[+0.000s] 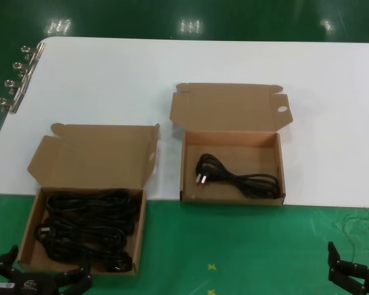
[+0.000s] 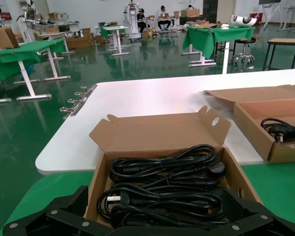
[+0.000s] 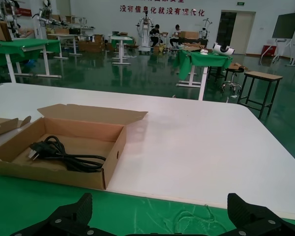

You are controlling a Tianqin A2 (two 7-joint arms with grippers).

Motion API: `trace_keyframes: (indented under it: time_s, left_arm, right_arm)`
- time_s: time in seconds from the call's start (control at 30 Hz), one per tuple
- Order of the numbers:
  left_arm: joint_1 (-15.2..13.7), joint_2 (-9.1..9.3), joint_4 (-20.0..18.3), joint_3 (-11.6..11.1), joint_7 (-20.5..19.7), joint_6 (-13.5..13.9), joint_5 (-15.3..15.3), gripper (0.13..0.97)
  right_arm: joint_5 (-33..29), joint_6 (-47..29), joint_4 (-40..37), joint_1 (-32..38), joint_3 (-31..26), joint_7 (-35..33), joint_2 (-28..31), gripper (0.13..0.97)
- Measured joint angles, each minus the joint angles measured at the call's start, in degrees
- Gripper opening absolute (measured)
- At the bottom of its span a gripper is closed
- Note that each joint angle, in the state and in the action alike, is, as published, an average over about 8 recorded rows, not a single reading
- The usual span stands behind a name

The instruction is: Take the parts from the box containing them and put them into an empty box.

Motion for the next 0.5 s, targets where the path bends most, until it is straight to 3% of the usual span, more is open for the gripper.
trace_keyframes:
  time_s: [0.5]
  left_arm:
    - [0.00, 0.00, 0.00, 0.00, 0.00, 0.00, 0.00, 0.966]
  right_arm:
    - [0.00, 0.00, 0.00, 0.00, 0.00, 0.00, 0.00, 0.966]
